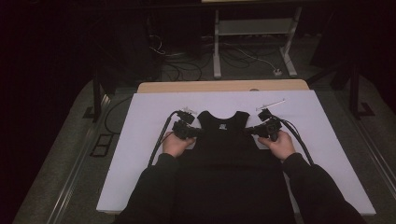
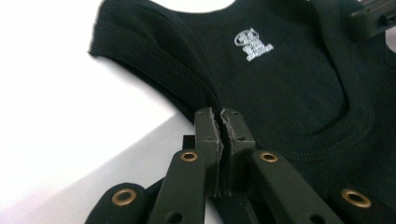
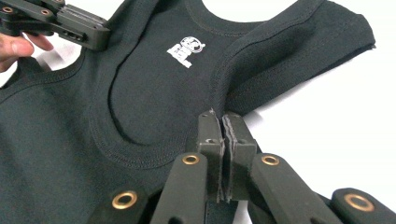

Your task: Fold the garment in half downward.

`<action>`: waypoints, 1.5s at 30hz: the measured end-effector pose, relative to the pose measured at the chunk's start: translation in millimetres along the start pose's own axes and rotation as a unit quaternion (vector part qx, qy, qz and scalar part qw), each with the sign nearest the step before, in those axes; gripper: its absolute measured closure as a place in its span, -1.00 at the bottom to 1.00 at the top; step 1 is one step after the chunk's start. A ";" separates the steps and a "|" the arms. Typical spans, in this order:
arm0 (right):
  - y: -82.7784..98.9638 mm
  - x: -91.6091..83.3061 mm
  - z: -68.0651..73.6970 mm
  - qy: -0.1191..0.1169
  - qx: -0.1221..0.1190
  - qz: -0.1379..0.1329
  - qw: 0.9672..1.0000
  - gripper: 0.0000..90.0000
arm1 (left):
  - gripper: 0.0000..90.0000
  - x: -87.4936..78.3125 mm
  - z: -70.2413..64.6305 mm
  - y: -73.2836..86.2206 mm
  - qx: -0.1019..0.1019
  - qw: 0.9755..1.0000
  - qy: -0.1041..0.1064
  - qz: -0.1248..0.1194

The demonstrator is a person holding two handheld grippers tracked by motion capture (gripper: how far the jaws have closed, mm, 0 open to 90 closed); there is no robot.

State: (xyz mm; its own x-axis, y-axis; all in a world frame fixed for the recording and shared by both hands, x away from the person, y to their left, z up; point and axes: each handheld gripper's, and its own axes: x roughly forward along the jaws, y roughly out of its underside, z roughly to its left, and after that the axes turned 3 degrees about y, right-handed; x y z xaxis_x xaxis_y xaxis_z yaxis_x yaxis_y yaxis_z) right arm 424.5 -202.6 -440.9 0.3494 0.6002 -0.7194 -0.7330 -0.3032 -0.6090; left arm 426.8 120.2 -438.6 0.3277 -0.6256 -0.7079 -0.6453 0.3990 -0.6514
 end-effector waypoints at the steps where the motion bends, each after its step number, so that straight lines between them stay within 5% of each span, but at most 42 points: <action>1: 0.3 -1.1 0.3 0.000 0.002 0.000 1.000 0.90 | 0.89 -1.1 -1.0 -0.3 -0.003 1.000 0.005 -0.006; 45: 10.3 -65.5 26.7 -0.058 0.023 -0.098 0.993 0.91 | 0.89 -64.8 -36.4 1.7 0.006 0.995 0.044 -0.095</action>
State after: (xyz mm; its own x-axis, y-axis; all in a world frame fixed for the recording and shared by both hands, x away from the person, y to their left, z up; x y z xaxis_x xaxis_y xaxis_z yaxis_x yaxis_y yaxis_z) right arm 378.5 -225.3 -391.2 0.4215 0.7261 -0.5433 -0.6834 -0.1395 -0.7166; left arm 379.3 137.0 -383.9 0.3799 -0.7468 -0.5459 -0.5693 0.2764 -0.7743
